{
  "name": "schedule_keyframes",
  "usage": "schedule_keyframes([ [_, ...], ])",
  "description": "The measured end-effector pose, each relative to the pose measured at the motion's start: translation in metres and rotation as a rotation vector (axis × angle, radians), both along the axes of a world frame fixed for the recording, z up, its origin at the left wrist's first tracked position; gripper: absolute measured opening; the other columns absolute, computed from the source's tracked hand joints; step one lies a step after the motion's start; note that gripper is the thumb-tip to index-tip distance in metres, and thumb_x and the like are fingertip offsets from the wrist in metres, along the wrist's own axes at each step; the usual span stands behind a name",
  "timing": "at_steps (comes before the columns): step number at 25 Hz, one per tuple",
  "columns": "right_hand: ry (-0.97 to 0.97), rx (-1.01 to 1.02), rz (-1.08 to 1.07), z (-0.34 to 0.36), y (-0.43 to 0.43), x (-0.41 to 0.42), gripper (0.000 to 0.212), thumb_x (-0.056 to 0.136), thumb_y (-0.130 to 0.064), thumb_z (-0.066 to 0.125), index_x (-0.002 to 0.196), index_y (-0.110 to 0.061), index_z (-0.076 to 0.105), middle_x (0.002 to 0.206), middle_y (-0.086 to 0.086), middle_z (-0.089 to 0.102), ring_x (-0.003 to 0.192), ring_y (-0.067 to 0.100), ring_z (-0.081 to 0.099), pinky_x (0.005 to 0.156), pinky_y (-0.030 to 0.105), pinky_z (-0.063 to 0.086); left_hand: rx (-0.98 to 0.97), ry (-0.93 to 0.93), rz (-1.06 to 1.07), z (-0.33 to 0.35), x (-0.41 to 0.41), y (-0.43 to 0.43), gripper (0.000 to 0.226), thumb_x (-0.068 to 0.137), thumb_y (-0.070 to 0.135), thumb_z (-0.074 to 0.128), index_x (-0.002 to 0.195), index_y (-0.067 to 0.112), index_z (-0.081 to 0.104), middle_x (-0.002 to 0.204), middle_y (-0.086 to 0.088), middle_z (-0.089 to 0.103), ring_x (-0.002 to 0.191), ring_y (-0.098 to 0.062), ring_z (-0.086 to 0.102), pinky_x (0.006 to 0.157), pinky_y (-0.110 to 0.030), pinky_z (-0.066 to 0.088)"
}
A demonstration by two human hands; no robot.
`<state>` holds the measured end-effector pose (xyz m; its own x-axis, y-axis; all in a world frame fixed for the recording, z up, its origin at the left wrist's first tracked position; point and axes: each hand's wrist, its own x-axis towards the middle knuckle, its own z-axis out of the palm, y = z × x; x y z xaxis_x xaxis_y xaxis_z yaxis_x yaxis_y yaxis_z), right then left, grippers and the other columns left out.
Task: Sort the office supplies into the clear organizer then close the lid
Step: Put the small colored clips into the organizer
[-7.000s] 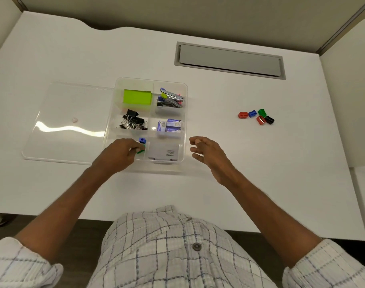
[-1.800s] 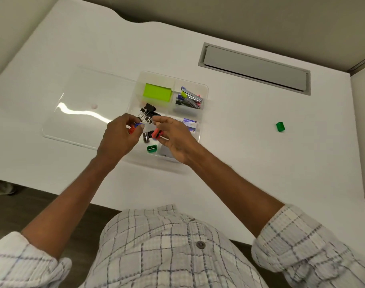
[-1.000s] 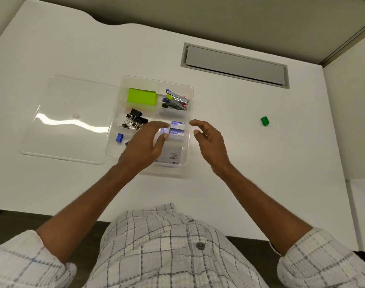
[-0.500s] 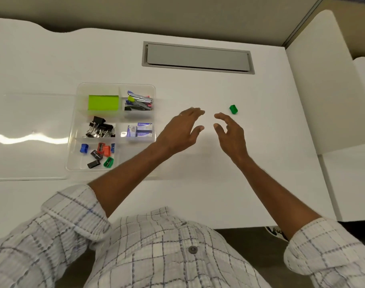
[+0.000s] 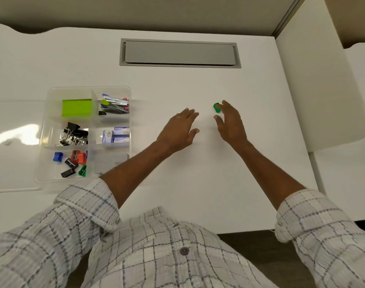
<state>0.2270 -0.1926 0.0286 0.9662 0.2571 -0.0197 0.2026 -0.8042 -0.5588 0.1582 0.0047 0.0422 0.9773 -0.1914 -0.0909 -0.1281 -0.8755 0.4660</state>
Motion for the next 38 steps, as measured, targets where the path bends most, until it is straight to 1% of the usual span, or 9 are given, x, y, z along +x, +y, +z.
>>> schedule_keyframes([
  [5,0.031,-0.230,0.178,-0.017,-0.001,0.024,0.046,0.105,-0.012,0.044,0.151,-0.009,0.041,0.165,0.012,0.021,0.152,0.029,0.021,0.123,0.038,0.025,0.067,0.084,0.048,-0.019,0.002,0.007,0.062,0.102,0.037,0.048,0.154,0.008,0.031,0.163,-0.010,0.027,0.154,-0.026,0.018,0.123,-0.043,0.022],
  [9,0.066,-0.295,0.218,-0.020,-0.003,0.031,0.043,0.103,-0.012,0.046,0.146,-0.009,0.046,0.162,0.008,0.028,0.147,0.028,0.031,0.116,0.043,0.037,0.104,0.099,0.060,-0.027,0.001,0.012,0.064,0.101,0.039,0.049,0.154,0.008,0.030,0.165,-0.010,0.023,0.154,-0.026,0.015,0.123,-0.044,0.022],
  [14,-0.014,-0.244,0.208,-0.016,-0.001,0.021,0.033,0.098,-0.002,0.045,0.127,-0.007,0.060,0.141,0.007,0.051,0.122,0.032,0.051,0.095,0.047,0.050,0.156,0.138,0.062,-0.038,-0.010,0.018,0.065,0.101,0.040,0.048,0.155,0.010,0.028,0.167,-0.007,0.014,0.155,-0.024,0.011,0.124,-0.045,0.018],
  [18,-0.029,-0.168,0.214,-0.016,0.005,-0.001,0.030,0.097,0.000,0.046,0.121,-0.007,0.063,0.133,0.008,0.057,0.116,0.030,0.056,0.097,0.042,0.049,0.156,0.142,0.046,-0.041,-0.015,0.020,0.065,0.101,0.041,0.047,0.156,0.013,0.026,0.168,-0.006,0.010,0.156,-0.024,0.008,0.124,-0.045,0.018],
  [22,-0.011,0.070,0.221,-0.009,0.017,-0.030,0.025,0.095,0.000,0.052,0.116,-0.006,0.065,0.122,0.008,0.063,0.111,0.024,0.061,0.099,0.032,0.048,0.079,0.182,0.069,-0.037,-0.021,0.024,0.067,0.098,0.040,0.054,0.155,0.013,0.030,0.167,-0.007,0.015,0.155,-0.024,0.011,0.123,-0.045,0.022],
  [26,0.281,0.370,0.014,0.002,0.036,-0.056,0.030,0.095,-0.014,0.065,0.124,-0.015,0.061,0.123,-0.002,0.067,0.106,0.015,0.067,0.091,0.020,0.053,-0.143,0.167,0.153,-0.032,-0.040,0.029,0.060,0.098,0.042,0.056,0.150,0.019,0.039,0.159,-0.002,0.035,0.147,-0.022,0.034,0.117,-0.040,0.035],
  [30,0.796,0.832,-0.130,0.017,0.051,-0.070,0.051,0.087,-0.021,0.077,0.132,-0.016,0.053,0.122,0.010,0.070,0.109,0.021,0.070,0.093,0.033,0.057,-0.291,0.035,0.209,-0.014,-0.067,0.037,0.047,0.097,0.050,0.055,0.139,0.030,0.050,0.139,0.010,0.055,0.121,-0.010,0.057,0.095,-0.038,0.053],
  [34,0.943,0.856,-0.089,0.028,0.075,-0.083,0.050,0.088,-0.030,0.075,0.131,-0.015,0.055,0.119,0.012,0.071,0.101,0.021,0.069,0.096,0.036,0.057,-0.393,-0.089,0.241,0.003,-0.093,0.061,0.034,0.099,0.042,0.057,0.130,0.028,0.058,0.125,0.011,0.063,0.107,-0.005,0.061,0.084,-0.036,0.058],
  [38,0.950,0.795,0.003,0.040,0.112,-0.101,0.046,0.091,-0.038,0.071,0.126,-0.011,0.059,0.114,0.008,0.072,0.099,0.021,0.069,0.092,0.033,0.058,-0.444,-0.159,0.324,0.012,-0.119,0.090,0.029,0.098,0.039,0.060,0.124,0.026,0.062,0.115,0.009,0.065,0.103,-0.007,0.061,0.080,-0.029,0.060],
])
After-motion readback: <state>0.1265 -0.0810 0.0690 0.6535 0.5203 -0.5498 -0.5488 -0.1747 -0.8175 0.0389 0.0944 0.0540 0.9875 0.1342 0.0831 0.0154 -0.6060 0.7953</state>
